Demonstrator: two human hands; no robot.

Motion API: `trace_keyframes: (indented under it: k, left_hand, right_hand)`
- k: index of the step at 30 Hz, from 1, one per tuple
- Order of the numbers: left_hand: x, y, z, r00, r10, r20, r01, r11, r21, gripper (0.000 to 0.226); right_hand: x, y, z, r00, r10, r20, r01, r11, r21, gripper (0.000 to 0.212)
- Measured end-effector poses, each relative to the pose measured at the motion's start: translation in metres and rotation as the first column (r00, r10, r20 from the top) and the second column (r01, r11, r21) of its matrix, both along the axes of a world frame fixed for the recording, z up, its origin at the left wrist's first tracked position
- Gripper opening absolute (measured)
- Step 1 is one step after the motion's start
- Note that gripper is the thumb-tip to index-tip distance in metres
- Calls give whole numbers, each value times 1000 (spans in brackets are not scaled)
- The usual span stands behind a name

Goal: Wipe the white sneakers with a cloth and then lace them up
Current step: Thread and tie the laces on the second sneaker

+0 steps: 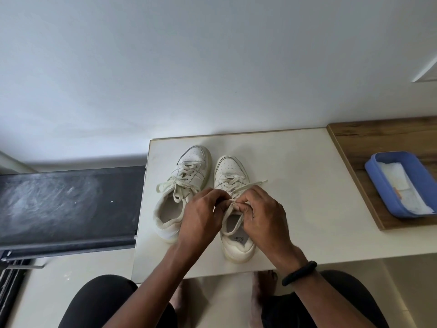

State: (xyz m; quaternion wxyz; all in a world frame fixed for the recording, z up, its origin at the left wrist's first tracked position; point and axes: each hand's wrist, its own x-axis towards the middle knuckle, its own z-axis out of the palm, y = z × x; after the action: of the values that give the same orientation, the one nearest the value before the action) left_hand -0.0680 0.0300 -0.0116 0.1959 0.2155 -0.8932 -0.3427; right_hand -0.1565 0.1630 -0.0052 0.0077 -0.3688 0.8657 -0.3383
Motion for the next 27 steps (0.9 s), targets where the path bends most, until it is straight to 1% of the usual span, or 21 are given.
trace_keyframes:
  k: [3,7,10,12,14,16,19,21,24,27]
  left_hand:
    - [2,-5,-1,999,-44,-24,44,999,-18,3]
    - [1,-8,-2,995,-97,-30,98,995,30,9]
    - [1,-6,-1,995,-88,-40,90,995,38,12]
    - [2,-4,-1,998,-59,-29,60,997,47,11]
    - [3,-1,-4,999,-38,1,38,999,9,7]
    - [3,-1,-7,998,-60,21,60,997,-42,11]
    - [3,-4,-4,996,-87,9,87,993,-83,14]
    - [2,-4,-2,997,-81,4,81,991,-109,15]
    - [1,-3,1,998,-59,-20,58,997,-54,14]
    - [0,-3,3,999,-41,-25,41,999,-8,13]
  right_hand:
    - [1,-1,-2,1000,-12,7,12,1000,-10,18]
    - [3,0,-3,1000,1,18,-1,1000,-8,13]
    - [3,0,-2,1000,16,-1,-16,1000,10,12]
    - [0,0,-2,999,41,15,-41,999,22,9]
    - [-3,1,-1,998,55,38,-56,998,30,9]
    - [-2,3,2,999,32,9,-32,998,47,11]
    - [4,5,7,997,-25,-71,29,998,60,16]
    - [7,7,8,993,-38,-110,47,996,80,15]
    - [8,8,8,990,-30,-135,45,993,109,12]
    - [8,7,6,991,-27,-132,43,992,120,17]
